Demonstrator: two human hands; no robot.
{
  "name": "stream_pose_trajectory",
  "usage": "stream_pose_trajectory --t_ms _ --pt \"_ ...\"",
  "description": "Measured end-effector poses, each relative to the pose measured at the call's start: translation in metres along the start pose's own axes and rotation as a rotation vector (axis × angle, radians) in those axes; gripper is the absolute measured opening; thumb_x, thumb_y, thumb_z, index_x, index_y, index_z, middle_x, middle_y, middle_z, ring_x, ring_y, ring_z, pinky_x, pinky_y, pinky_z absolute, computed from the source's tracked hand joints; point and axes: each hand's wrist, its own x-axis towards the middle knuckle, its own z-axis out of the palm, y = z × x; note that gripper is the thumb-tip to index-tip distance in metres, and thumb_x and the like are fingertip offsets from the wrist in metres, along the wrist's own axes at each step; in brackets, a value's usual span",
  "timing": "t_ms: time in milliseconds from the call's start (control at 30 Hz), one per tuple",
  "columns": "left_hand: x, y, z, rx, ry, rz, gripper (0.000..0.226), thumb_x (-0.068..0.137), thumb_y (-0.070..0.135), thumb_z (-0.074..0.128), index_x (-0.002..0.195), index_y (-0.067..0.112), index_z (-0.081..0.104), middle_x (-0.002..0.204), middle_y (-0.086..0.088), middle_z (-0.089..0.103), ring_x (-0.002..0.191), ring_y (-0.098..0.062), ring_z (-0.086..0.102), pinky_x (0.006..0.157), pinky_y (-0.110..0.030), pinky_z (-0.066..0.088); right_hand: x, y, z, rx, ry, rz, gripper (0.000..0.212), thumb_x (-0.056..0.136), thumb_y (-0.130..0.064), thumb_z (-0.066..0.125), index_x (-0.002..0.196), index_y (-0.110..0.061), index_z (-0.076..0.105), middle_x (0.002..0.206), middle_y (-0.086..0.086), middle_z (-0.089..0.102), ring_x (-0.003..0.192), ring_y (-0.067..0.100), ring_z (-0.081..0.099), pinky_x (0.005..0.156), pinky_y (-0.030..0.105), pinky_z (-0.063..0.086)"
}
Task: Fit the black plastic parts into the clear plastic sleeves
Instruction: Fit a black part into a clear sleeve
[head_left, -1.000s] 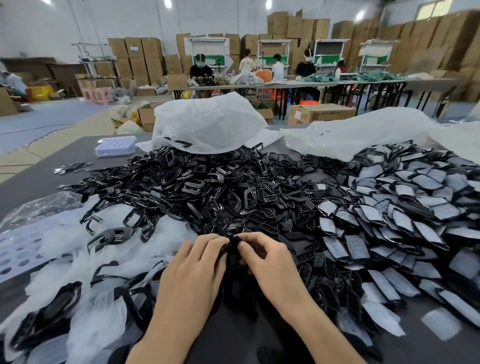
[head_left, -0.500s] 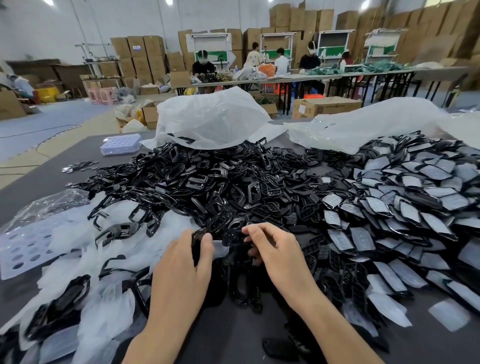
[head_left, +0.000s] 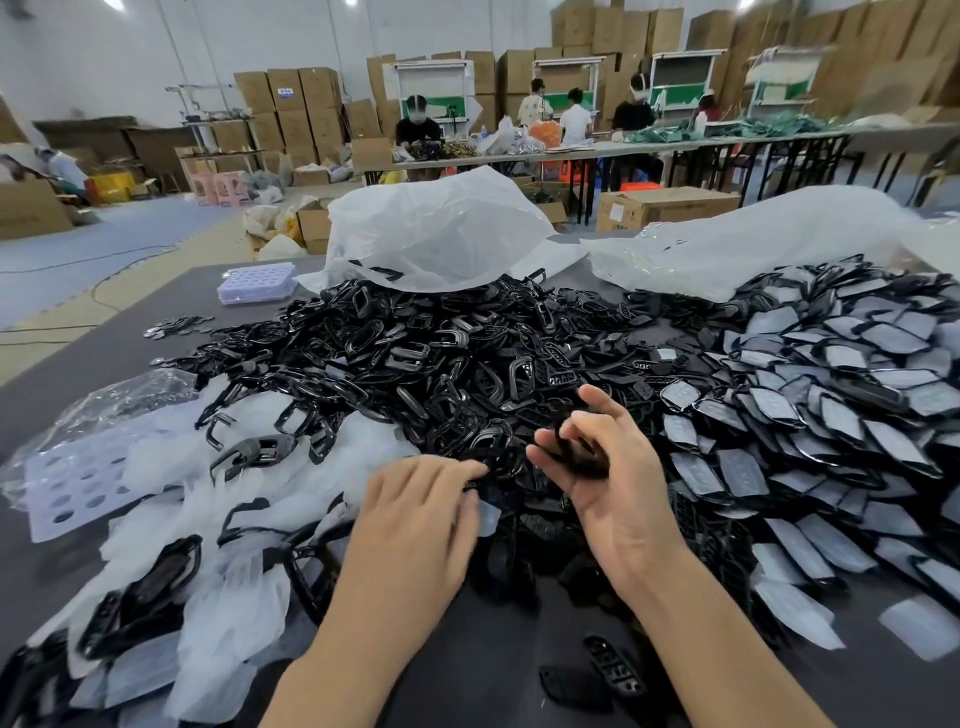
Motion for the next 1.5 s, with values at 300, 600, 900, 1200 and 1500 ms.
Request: stream_pose_trajectory --t_ms 300,600,900,1200,1500 --pt "0.0 0.011 0.021 0.129 -0.145 0.053 0.027 0.093 0.034 0.048 0.104 0.03 0.072 0.105 0.005 0.065 0.095 -0.021 0.063 0.084 -0.038 0.052 0.002 0.006 -0.001 -0.14 0.059 0.06 0.03 0.11 -0.019 0.036 0.113 -0.009 0.064 0.086 0.008 0.077 0.061 0.011 0.065 0.058 0.023 0.056" --pt "0.0 0.02 0.025 0.059 -0.154 0.17 0.028 0.089 0.029 0.047 0.095 0.025 0.074 0.109 0.01 0.071 0.103 -0.017 0.066 0.104 -0.038 0.036 0.004 0.011 -0.004 -0.231 0.15 0.053 0.03 0.109 -0.019 0.042 0.106 -0.012 0.072 0.081 0.001 0.071 0.065 0.012 0.068 0.06 0.024 0.058" --pt "0.0 0.024 0.019 0.057 -0.162 0.1 0.019 0.091 0.03 0.048 0.088 0.026 0.065 0.091 0.007 0.06 0.084 -0.019 0.058 0.082 -0.031 0.043 0.005 0.01 -0.005 -0.259 0.136 0.052 0.032 0.108 -0.016 0.045 0.103 -0.012 0.076 0.085 0.002 0.066 0.067 0.014 0.068 0.062 0.024 0.058" --pt "-0.003 0.034 0.014 -0.043 -0.219 -0.018 0.035 0.075 0.015 0.08 0.099 0.035 0.065 0.087 0.013 0.055 0.079 -0.014 0.058 0.076 -0.028 0.048 0.006 0.011 -0.007 -0.267 0.13 0.048 0.036 0.107 -0.015 0.045 0.096 -0.016 0.079 0.078 -0.001 0.07 0.066 0.014 0.068 0.06 0.023 0.057" --pt "0.013 0.021 -0.003 -0.959 -0.015 -0.681 0.025 0.101 0.024 0.054 0.101 0.044 0.071 0.069 0.011 0.064 0.06 -0.004 0.055 0.056 -0.013 0.043 0.001 0.018 -0.001 -0.406 -0.024 0.067 0.036 0.106 -0.016 0.049 0.094 -0.021 0.082 0.078 -0.002 0.07 0.07 0.015 0.071 0.063 0.022 0.057"
